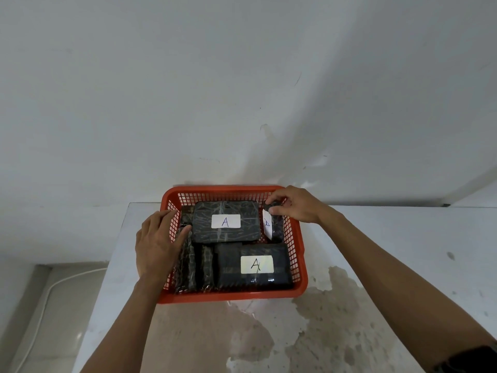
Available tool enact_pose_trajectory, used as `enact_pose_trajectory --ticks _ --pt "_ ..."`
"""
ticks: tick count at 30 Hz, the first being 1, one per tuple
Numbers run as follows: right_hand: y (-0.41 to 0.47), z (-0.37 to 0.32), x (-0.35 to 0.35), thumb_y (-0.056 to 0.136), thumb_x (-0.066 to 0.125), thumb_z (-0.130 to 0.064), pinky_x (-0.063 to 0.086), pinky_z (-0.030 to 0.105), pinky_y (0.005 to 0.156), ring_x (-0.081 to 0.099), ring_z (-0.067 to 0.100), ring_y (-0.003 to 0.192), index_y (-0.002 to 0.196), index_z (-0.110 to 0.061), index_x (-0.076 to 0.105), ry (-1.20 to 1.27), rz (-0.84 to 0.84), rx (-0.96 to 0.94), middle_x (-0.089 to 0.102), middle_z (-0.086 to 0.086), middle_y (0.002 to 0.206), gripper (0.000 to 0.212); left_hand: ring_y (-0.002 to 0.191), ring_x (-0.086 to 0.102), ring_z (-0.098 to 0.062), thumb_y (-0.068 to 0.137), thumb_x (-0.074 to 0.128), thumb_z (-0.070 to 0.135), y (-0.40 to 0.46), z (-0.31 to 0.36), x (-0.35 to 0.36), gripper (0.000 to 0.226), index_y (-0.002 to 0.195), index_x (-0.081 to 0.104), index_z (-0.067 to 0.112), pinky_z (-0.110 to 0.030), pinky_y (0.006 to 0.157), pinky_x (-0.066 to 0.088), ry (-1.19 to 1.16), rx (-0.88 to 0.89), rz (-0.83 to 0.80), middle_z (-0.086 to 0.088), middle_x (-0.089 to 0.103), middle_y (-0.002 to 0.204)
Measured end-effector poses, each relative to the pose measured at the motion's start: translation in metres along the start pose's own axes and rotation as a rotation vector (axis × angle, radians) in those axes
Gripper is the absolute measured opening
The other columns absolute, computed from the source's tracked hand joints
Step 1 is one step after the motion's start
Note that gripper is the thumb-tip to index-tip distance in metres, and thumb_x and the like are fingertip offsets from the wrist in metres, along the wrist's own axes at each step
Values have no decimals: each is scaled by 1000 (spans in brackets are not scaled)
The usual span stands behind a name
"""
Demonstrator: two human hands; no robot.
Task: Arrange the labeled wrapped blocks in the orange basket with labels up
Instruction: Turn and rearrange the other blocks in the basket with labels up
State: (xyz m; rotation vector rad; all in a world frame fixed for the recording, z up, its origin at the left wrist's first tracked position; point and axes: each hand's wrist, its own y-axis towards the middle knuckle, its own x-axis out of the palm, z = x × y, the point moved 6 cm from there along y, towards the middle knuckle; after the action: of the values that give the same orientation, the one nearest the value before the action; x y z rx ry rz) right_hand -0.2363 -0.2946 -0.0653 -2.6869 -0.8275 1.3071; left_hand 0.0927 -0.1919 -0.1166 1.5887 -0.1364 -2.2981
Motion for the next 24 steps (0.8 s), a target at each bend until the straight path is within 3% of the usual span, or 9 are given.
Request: enact_pose_trajectory --ticks 3,6,11,17,24 --pt "2 0 2 81 76 -39 43 26 79 59 8 89 93 -30 65 4 76 -1 64 -15 96 18 121 51 -24 87 53 59 0 0 0 59 131 51 20 -48 93 49 -6 4 1 -3 56 131" --pt "5 2 1 82 76 -31 46 26 79 61 8 87 88 -26 65 21 96 11 68 -10 95 14 121 50 -24 87 53 59 1 -1 1 59 131 51 20 -48 93 49 -8 3 -1 -2 55 131" --pt "12 3 -6 87 72 -18 40 14 74 63 4 90 87 -31 63 91 65 33 69 -9 99 15 121 49 -23 87 53 59 1 -2 3 58 131 50 21 -48 93 49 8 2 -6 -2 55 131" --pt "25 2 -4 93 61 -20 36 43 104 63 13 109 100 -28 64 -176 71 27 71 -8 116 11 121 50 -22 87 52 60 1 -2 2 58 130 51 21 -47 89 52 9 -4 -9 -1 55 130" --pt "21 5 -6 96 56 -19 44 47 101 65 15 97 97 -25 69 -137 179 9 73 -6 109 14 122 50 -21 87 54 59 1 -2 1 58 131 51 22 -46 82 55 6 -15 -15 0 56 130"
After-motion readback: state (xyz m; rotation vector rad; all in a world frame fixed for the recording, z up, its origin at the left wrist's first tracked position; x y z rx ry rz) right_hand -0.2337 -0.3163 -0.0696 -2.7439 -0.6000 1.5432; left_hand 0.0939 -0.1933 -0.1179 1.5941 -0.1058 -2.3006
